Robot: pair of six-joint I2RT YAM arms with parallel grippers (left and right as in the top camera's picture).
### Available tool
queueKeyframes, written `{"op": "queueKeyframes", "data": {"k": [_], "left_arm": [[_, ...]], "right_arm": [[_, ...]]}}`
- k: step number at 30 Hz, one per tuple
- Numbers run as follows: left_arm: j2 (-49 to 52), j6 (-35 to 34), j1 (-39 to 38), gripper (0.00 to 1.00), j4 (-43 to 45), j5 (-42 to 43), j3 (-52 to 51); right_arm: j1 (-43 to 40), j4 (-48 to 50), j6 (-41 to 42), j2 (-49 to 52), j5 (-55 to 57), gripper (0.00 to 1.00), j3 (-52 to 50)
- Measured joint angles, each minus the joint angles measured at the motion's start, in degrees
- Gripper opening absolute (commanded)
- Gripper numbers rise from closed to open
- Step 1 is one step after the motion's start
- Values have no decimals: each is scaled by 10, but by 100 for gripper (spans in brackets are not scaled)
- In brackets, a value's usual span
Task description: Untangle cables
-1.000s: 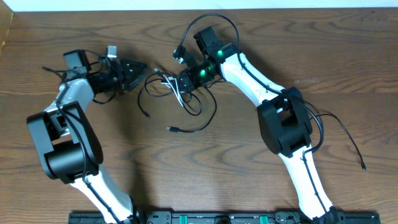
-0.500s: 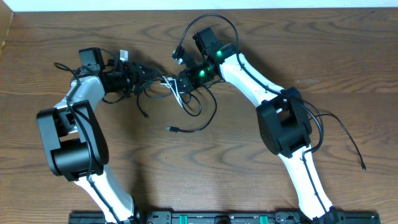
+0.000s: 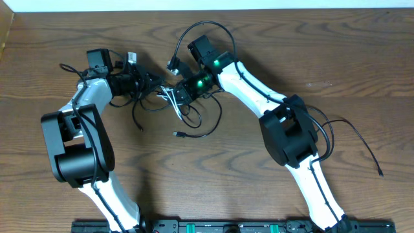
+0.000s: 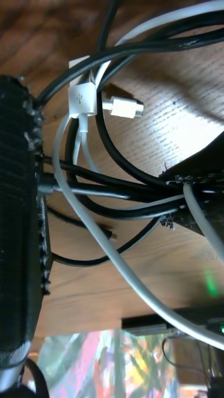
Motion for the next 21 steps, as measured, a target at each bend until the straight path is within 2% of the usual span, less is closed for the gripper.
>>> {"op": "queueKeyframes", "data": {"k": [2, 4, 6, 13, 16, 21], "left_arm": [[0, 0, 0, 7, 0, -3, 0], [0, 0, 0, 7, 0, -5, 0], [0, 0, 1, 7, 0, -5, 0], [0, 7, 3, 7, 0, -5, 0], [0, 38, 4, 7, 0, 11, 0], [0, 105, 9, 7, 10, 87, 0]], "right_arm": [[0, 1, 3, 0, 14, 27, 0], [-1, 3, 4, 0, 27, 40, 0], [-2, 7, 3, 0, 36, 47, 0], [-17, 24, 4, 0, 45, 57, 0], [-28, 35, 5, 0, 46, 59, 0], [-42, 53, 6, 0, 49, 59, 0]]}}
